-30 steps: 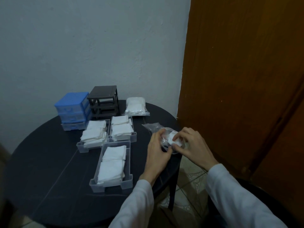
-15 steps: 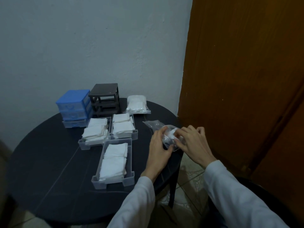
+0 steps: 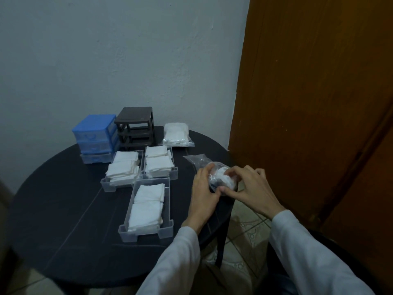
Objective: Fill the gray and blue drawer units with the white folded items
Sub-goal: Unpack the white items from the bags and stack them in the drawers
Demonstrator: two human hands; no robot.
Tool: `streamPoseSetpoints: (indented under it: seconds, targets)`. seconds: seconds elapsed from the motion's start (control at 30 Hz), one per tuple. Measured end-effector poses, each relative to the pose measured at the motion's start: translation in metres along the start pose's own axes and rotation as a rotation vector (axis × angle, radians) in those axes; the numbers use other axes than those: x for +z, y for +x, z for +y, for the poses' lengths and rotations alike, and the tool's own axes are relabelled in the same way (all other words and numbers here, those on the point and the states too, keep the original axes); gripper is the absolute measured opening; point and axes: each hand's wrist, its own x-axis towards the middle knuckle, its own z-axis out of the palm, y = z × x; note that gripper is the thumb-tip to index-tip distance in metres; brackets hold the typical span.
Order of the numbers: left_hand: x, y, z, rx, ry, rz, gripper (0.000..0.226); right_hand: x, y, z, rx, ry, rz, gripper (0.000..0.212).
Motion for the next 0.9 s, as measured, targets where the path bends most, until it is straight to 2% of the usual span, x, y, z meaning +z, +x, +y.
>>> streamPoseSetpoints:
  seconds: [0.07,0.23,0.63,0.9]
  targets:
    - [0.000,0.000,0.001,-0.010,0.005,-0.004,0.058,0.000,0.001,-0.004,0.002,-0.054,0.004,0.046]
    - [0.000,-0.001,0.002,-0.017,-0.001,-0.007,0.058,-0.001,0.002,-0.007,0.015,-0.075,0.066,0.022]
    - [-0.003,-0.004,0.008,-0.011,0.042,0.038,0.055,-0.014,-0.003,-0.008,0.118,0.453,0.066,0.005]
    - [-0.007,-0.015,0.019,0.020,0.034,0.097,0.048,-0.026,-0.003,-0.011,0.153,0.587,0.102,0.008]
